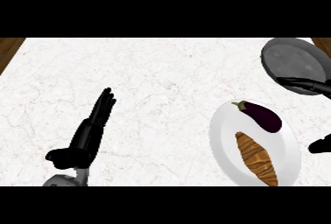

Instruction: Pick the croissant from the plate and place it in the pan

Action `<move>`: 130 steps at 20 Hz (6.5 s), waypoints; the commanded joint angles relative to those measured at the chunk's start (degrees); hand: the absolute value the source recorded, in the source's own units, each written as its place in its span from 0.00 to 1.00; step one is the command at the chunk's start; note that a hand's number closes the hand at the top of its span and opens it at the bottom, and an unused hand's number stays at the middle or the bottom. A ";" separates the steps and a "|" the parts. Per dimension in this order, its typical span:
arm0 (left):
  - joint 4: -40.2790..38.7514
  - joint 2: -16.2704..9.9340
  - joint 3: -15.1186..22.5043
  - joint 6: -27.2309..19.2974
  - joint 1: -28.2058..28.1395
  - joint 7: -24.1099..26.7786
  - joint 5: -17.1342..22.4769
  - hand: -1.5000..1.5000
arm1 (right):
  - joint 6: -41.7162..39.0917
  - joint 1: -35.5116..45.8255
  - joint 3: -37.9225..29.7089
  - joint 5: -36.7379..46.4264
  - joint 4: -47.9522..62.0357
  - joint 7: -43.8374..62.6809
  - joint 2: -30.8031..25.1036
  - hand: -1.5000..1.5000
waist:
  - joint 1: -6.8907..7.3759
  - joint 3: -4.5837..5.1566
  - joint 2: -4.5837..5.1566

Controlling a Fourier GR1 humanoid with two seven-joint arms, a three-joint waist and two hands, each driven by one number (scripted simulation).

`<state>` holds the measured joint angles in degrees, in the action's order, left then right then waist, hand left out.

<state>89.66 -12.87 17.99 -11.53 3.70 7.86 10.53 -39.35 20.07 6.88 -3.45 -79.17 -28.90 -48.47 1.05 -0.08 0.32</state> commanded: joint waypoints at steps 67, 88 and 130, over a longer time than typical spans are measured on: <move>0.44 6.43 -8.53 7.11 -2.39 -1.54 -7.14 0.50 | 26.01 -4.07 -0.17 52.75 7.15 8.07 23.46 1.00 | -2.48 0.14 -0.65; 0.16 8.32 -8.69 7.32 0.44 -3.58 -8.44 0.50 | 26.76 2.68 -24.44 34.46 -7.78 28.77 28.29 1.00 | -0.74 0.06 -0.22; -0.46 11.01 -4.54 8.84 1.44 -0.82 -11.35 0.50 | 37.63 35.50 -40.71 37.42 68.49 -4.07 11.04 0.00 | 4.71 -0.48 2.13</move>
<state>89.00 -2.51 12.53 -1.96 5.80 6.23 0.21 0.26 53.75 -30.00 37.89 -11.05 -30.74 -36.78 6.03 -0.53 2.69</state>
